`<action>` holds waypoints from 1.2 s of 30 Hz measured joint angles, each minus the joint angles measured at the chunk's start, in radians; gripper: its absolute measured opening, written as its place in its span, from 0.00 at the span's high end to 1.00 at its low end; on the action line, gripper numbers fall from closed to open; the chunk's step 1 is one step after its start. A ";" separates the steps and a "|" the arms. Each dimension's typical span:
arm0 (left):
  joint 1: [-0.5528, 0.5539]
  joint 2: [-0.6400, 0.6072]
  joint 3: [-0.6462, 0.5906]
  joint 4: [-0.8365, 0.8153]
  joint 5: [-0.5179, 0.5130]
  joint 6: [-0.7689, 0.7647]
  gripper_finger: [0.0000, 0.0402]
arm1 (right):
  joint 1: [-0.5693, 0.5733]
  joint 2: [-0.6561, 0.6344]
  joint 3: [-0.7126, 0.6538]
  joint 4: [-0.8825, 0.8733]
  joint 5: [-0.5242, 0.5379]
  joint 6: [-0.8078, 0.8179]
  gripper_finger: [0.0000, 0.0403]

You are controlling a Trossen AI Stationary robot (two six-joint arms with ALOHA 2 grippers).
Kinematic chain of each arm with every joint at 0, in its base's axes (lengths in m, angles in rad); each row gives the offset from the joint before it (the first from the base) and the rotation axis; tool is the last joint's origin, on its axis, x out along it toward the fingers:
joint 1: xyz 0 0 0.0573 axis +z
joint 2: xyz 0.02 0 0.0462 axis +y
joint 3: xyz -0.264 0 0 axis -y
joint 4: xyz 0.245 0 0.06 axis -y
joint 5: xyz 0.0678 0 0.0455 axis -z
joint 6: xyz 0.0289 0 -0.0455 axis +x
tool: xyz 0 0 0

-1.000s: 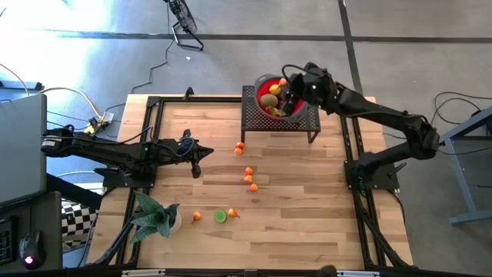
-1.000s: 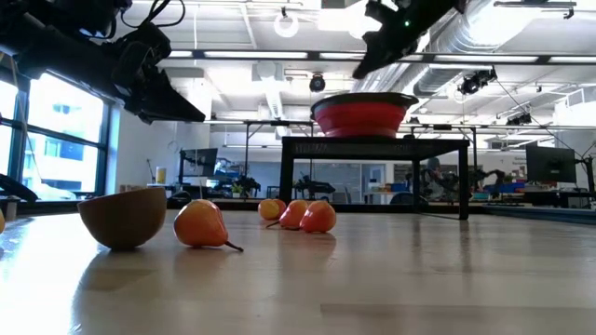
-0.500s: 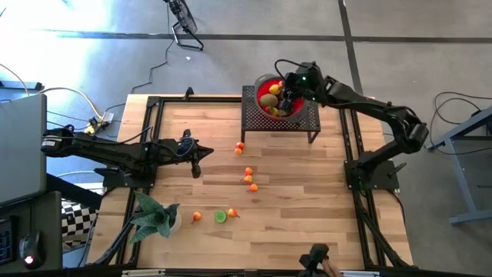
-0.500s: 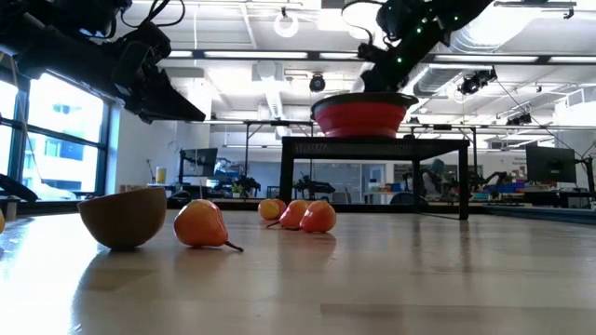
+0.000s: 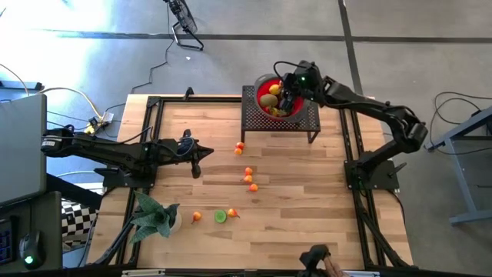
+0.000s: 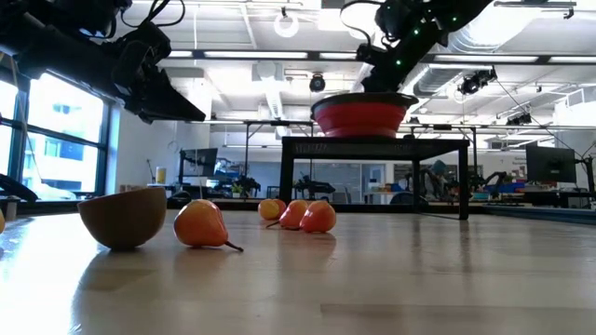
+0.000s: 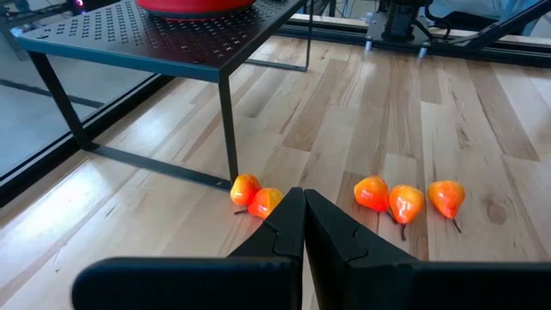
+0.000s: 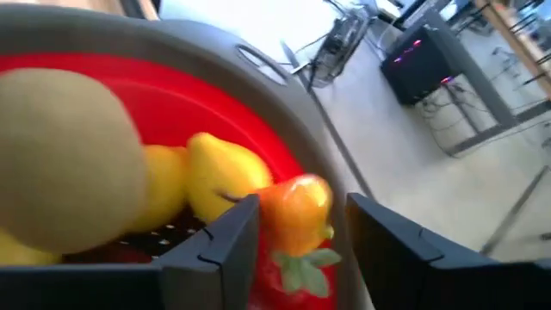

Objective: Pick & Place Fruit
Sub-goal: Put the pear into the strainer on the shelf

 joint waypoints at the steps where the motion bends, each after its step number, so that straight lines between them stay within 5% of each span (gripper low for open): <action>1: 0.000 0.000 0.000 0.000 -0.001 0.000 0.99 | 0.004 0.000 0.000 0.003 0.005 -0.013 0.57; 12: 0.000 0.000 0.001 0.000 -0.002 0.000 0.99 | 0.078 -0.030 0.000 0.031 0.080 -0.072 0.40; 21: 0.000 0.000 0.002 0.000 -0.006 0.000 0.99 | 0.202 -0.125 0.000 0.033 0.144 -0.106 0.45; 36: 0.000 0.000 0.002 0.000 -0.006 0.000 0.99 | 0.444 -0.153 0.000 0.032 -0.037 0.012 0.52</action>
